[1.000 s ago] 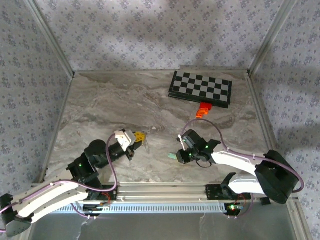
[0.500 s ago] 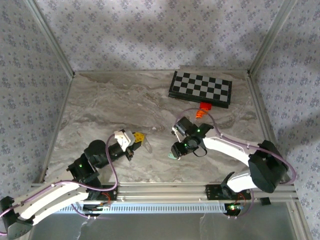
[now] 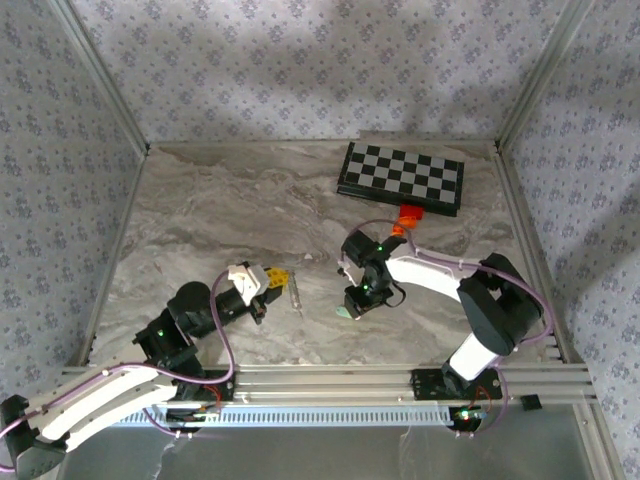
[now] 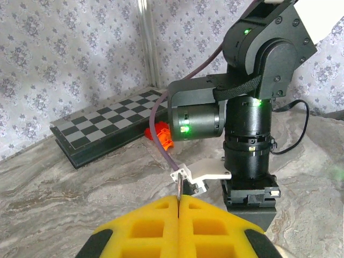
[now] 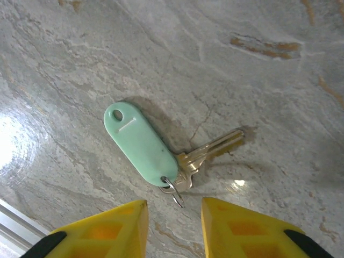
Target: Put the keys on the keyring
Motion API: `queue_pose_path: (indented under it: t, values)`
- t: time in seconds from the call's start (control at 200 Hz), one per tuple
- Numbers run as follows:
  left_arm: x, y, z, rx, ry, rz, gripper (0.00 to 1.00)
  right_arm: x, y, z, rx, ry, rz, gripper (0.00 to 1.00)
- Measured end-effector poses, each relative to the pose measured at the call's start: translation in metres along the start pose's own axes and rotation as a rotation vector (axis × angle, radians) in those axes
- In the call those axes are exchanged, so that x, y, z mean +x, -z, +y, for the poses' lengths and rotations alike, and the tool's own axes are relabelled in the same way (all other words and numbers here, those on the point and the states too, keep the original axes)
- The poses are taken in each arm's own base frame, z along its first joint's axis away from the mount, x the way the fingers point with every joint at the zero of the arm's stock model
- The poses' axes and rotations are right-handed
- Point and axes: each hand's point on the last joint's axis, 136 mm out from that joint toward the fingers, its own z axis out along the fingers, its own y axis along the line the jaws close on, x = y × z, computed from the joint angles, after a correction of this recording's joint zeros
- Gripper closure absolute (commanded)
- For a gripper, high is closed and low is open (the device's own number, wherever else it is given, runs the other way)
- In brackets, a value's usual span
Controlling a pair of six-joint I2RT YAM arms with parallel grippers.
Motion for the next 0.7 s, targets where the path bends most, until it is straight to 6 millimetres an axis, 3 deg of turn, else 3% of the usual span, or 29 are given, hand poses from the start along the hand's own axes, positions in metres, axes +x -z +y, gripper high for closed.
queue_pose_path:
  t: [0.295, 0.51, 0.7]
  values:
    - [-0.0002, -0.0001, 0.0014, 0.000, 0.000, -0.001, 1.00, 0.0004, -0.0062, 0.0003, -0.006, 0.009, 0.032, 0.72]
    - [0.0026, -0.0006, 0.0011, 0.002, 0.000, -0.001, 1.00, -0.0020, -0.0047, 0.0016, -0.009, 0.013, 0.033, 0.79]
    - [0.0012, -0.0006, 0.0026, -0.003, 0.000, -0.009, 1.00, -0.0015, -0.0059, 0.0028, -0.007, 0.019, 0.044, 0.73]
